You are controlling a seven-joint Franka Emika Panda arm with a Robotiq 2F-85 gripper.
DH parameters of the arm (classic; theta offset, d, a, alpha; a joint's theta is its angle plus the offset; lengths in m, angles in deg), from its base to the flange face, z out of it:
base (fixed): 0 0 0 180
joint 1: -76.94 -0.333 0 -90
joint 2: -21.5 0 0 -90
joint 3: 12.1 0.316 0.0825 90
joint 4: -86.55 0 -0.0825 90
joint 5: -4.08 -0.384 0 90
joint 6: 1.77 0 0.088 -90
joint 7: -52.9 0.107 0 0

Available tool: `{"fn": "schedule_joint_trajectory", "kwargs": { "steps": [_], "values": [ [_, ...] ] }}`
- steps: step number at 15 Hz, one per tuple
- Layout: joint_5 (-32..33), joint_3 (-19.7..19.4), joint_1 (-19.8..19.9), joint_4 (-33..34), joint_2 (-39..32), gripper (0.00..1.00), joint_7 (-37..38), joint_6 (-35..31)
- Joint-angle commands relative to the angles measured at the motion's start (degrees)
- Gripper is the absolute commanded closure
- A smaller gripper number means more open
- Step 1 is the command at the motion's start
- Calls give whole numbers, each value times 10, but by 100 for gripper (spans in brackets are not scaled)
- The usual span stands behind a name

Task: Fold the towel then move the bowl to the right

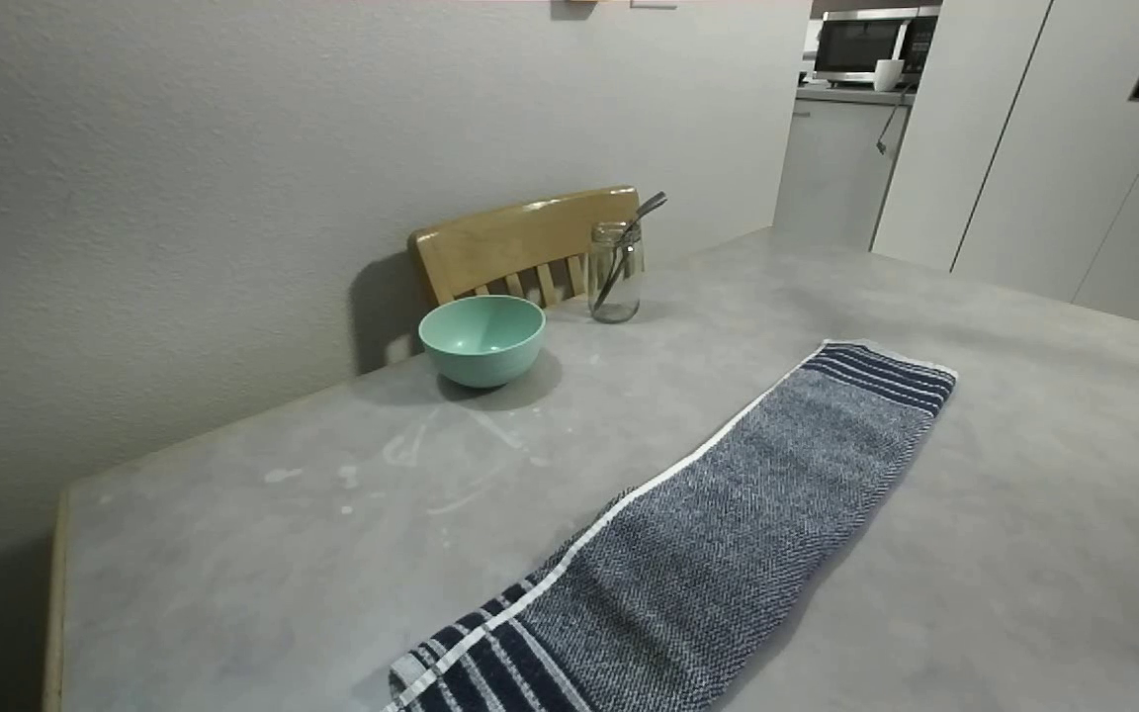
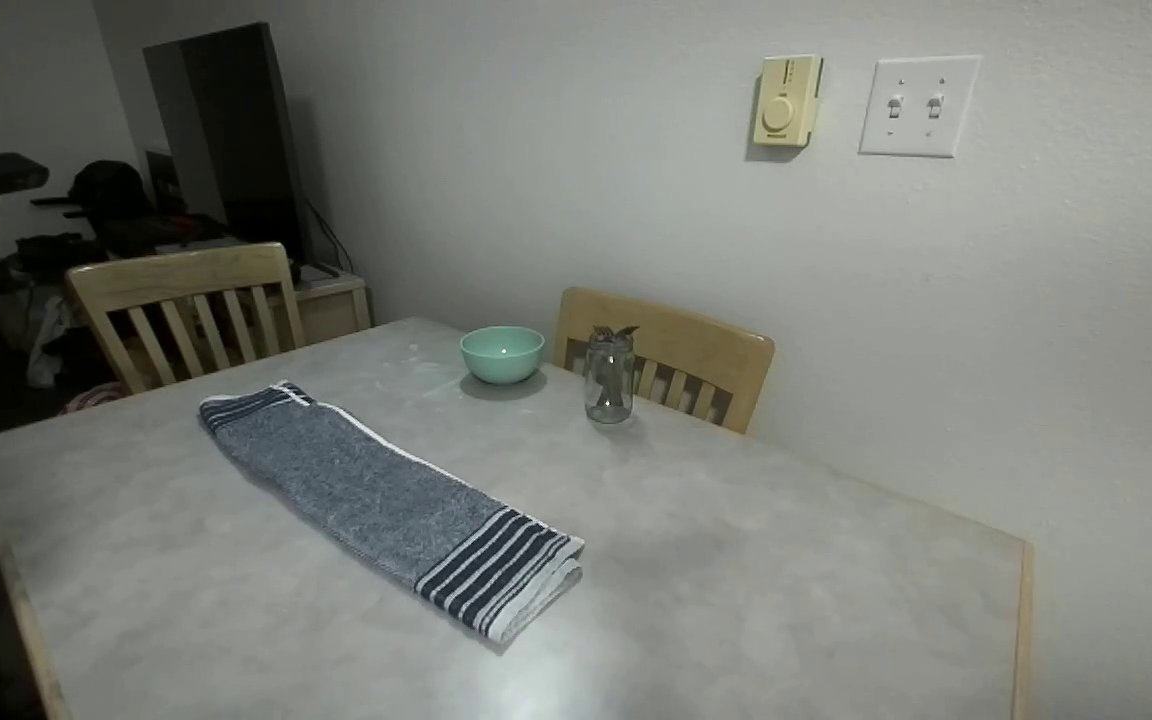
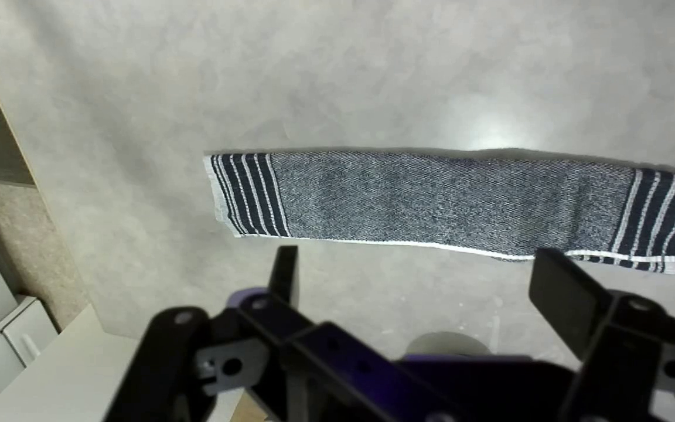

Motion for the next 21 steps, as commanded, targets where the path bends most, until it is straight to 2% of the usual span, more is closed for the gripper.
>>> {"fn": "schedule_joint_trajectory", "kwargs": {
  "steps": [1, 13, 21],
  "values": [
    [8, -8, -11, 1, -4, 0, 7, 1],
    [11, -8, -8, 0, -7, 0, 9, 1],
    [9, -28, 6, -33, -31, 0, 20, -33]
  ]
}}
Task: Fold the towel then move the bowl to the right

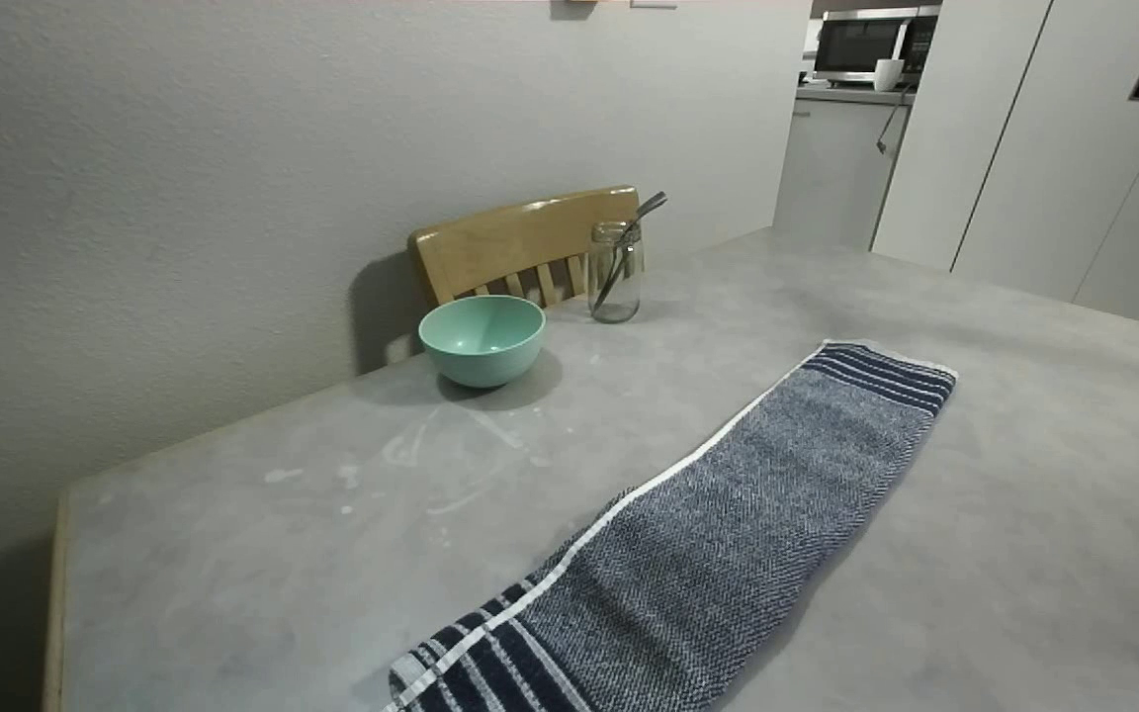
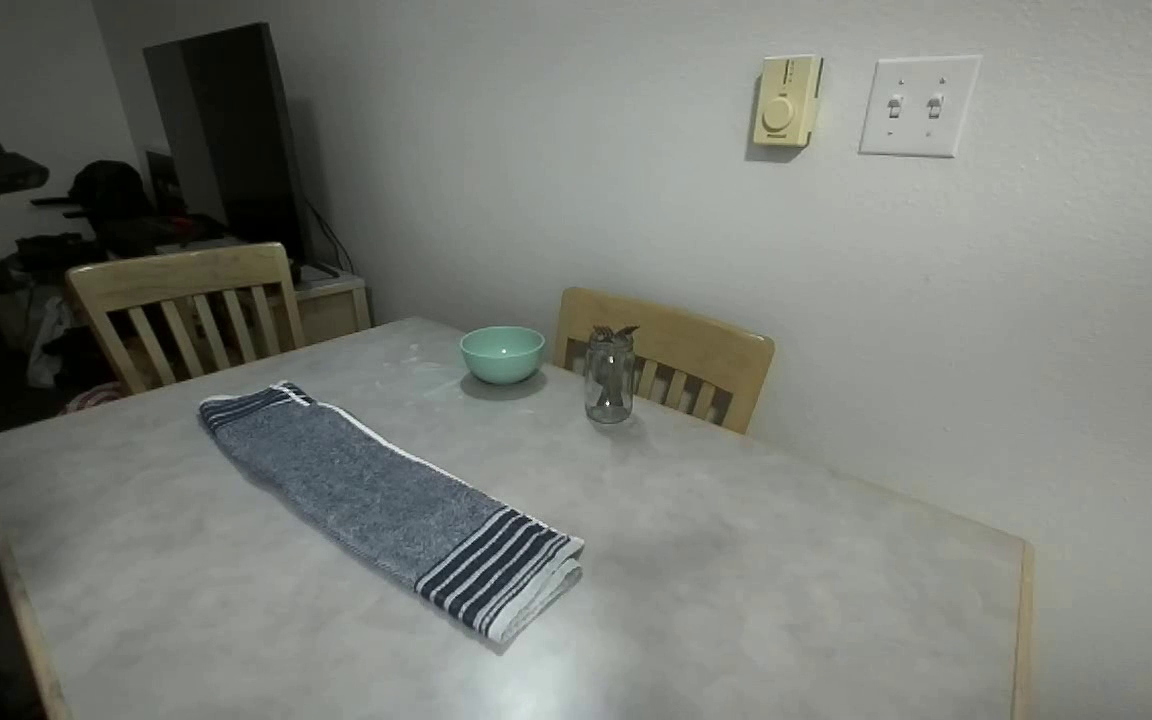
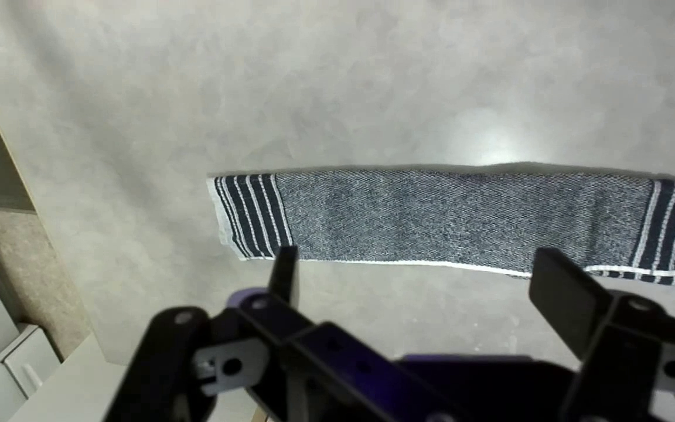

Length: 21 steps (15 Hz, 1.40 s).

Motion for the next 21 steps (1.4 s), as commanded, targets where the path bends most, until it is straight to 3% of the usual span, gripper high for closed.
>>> {"fn": "schedule_joint_trajectory", "kwargs": {
  "steps": [1, 11, 18, 21],
  "values": [
    [8, -14, 7, -18, -26, 0, 20, -31],
    [24, -56, 32, -74, -103, 0, 20, -126],
    [22, -65, 23, -69, -95, 0, 27, -112],
    [28, -62, 37, -71, -117, 0, 48, -148]
  ]
}}
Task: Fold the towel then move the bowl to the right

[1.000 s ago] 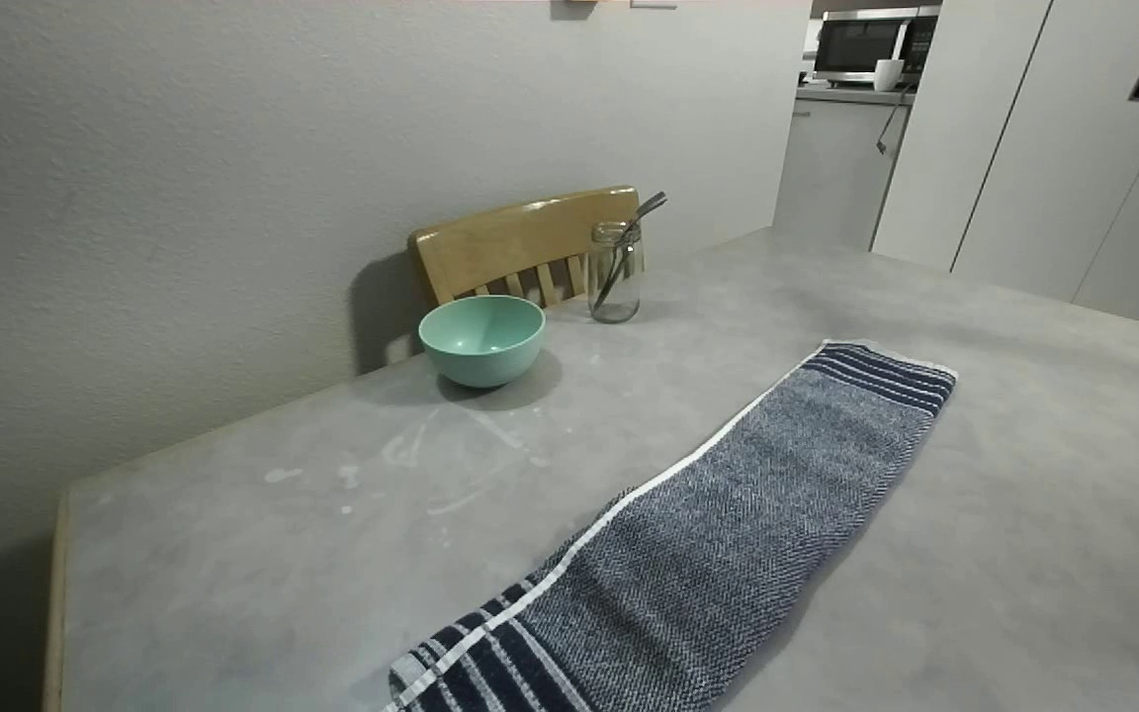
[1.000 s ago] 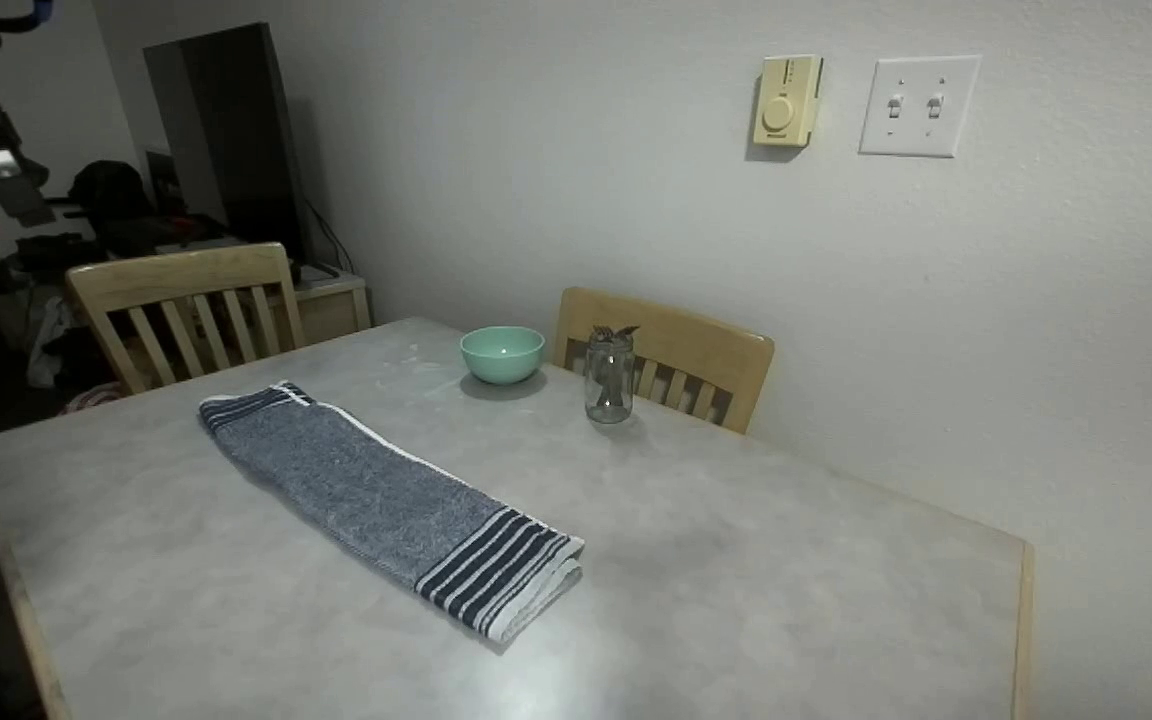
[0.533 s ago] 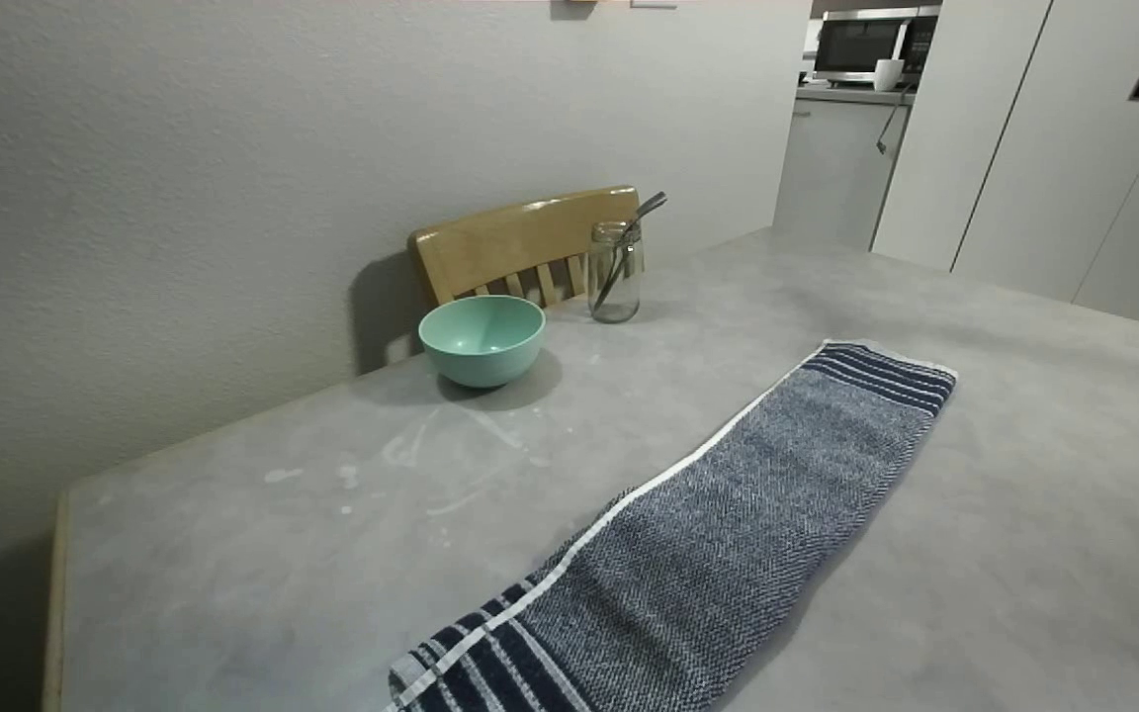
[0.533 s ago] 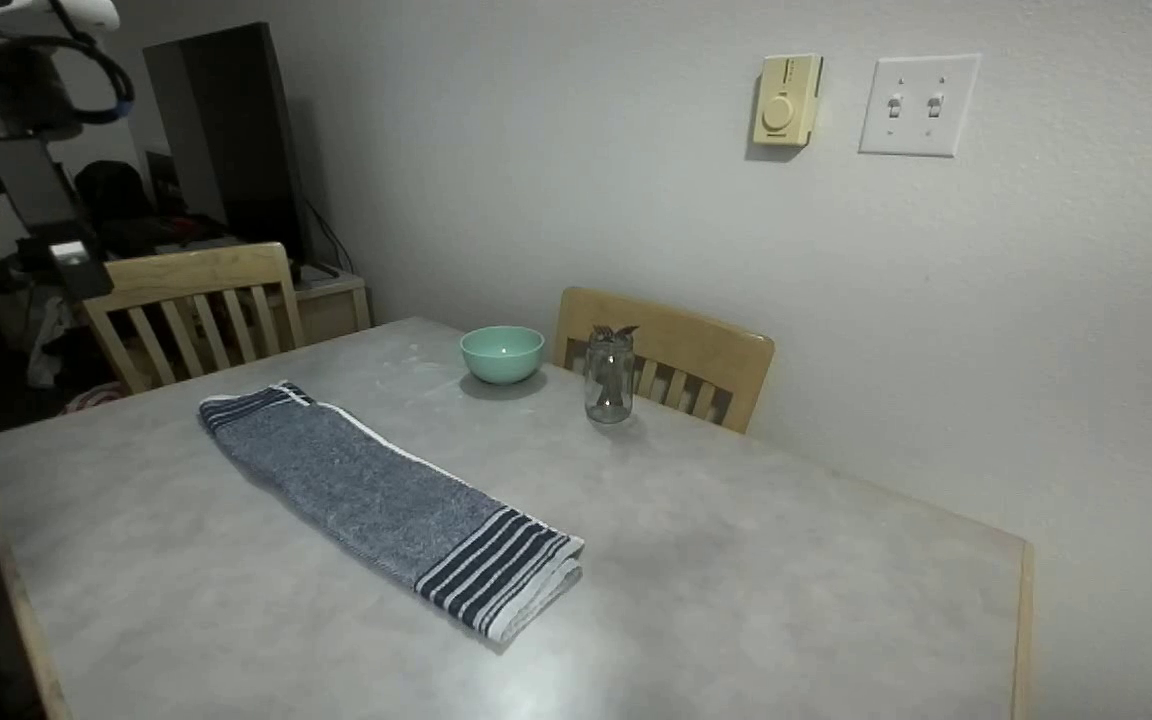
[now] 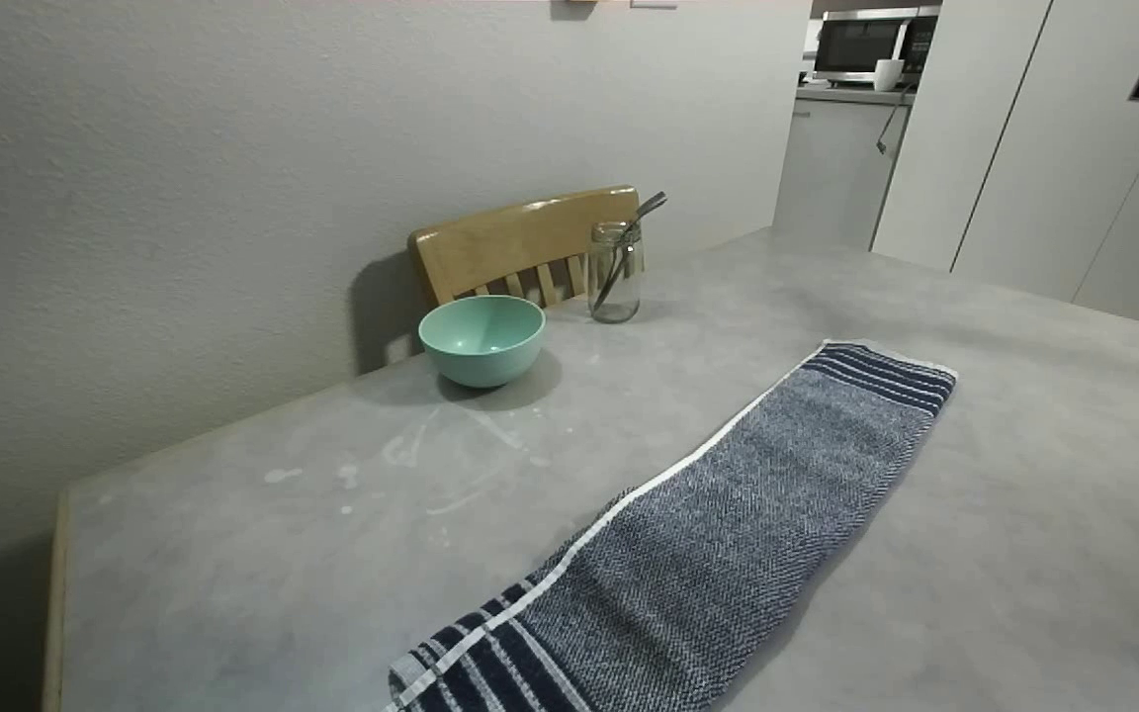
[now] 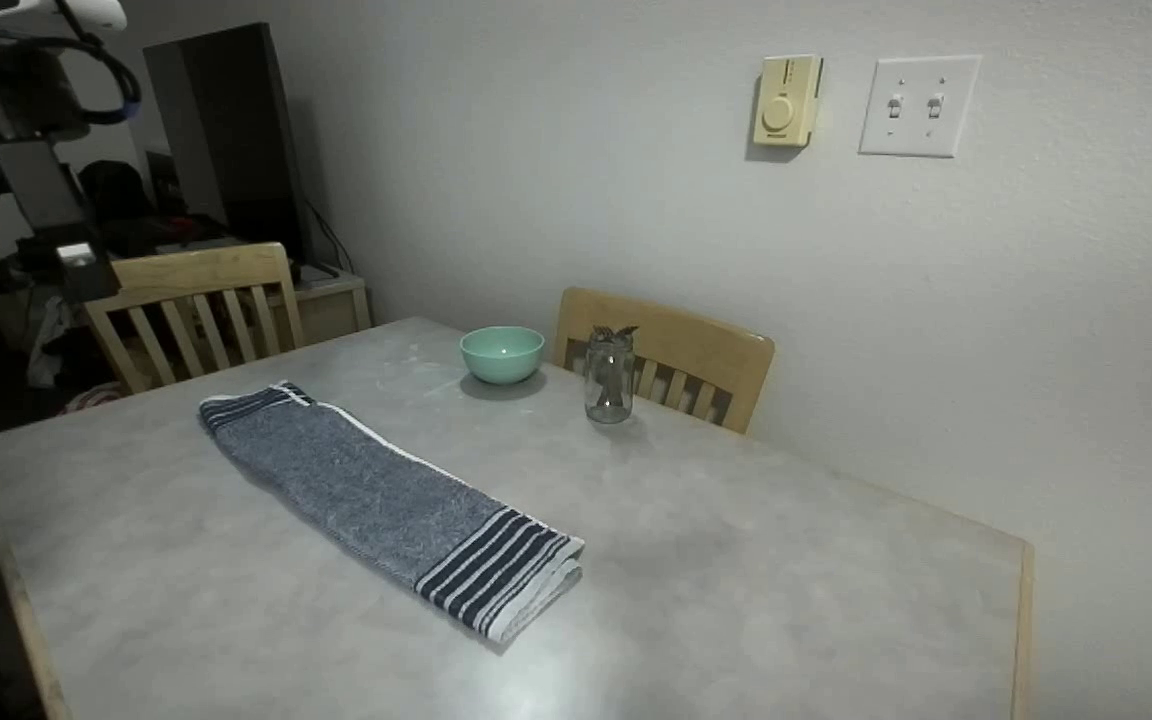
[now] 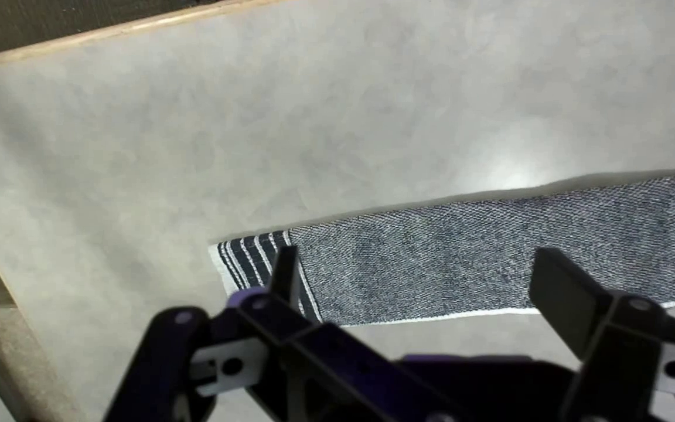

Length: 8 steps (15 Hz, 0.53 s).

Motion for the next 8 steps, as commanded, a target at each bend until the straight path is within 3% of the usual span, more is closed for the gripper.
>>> {"fn": "schedule_joint_trajectory", "kwargs": {
  "steps": [1, 8],
  "values": [
    [10, -4, 15, -4, -30, 0, 27, -56],
    [26, -15, 50, -11, -104, 0, 42, -151]
  ]
}}
